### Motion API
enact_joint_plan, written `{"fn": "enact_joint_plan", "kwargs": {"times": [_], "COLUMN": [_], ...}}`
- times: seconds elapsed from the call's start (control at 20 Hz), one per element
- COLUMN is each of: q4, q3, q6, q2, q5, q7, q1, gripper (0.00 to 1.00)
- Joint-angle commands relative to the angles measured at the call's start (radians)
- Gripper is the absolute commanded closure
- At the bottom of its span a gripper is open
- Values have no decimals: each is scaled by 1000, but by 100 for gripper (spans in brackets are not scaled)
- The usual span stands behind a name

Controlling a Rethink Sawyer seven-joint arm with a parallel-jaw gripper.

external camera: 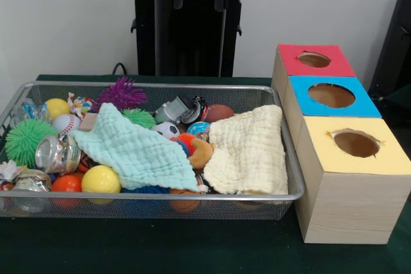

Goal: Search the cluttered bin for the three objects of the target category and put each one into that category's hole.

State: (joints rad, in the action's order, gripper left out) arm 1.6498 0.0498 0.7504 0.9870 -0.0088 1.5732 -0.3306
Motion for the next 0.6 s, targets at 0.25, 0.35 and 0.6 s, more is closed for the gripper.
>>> {"fn": "enact_joint_plan", "kwargs": {"times": [0.25, 0.35, 0.6], "q4": [51, 49, 71], "q3": [68, 67, 75], "q6": [-28, -45, -125], "q2": [-61, -71, -86], "q5": [-52, -56, -55], "q7": [19, 24, 35], "q1": [9, 9, 0], "gripper": [0, 0, 0]}}
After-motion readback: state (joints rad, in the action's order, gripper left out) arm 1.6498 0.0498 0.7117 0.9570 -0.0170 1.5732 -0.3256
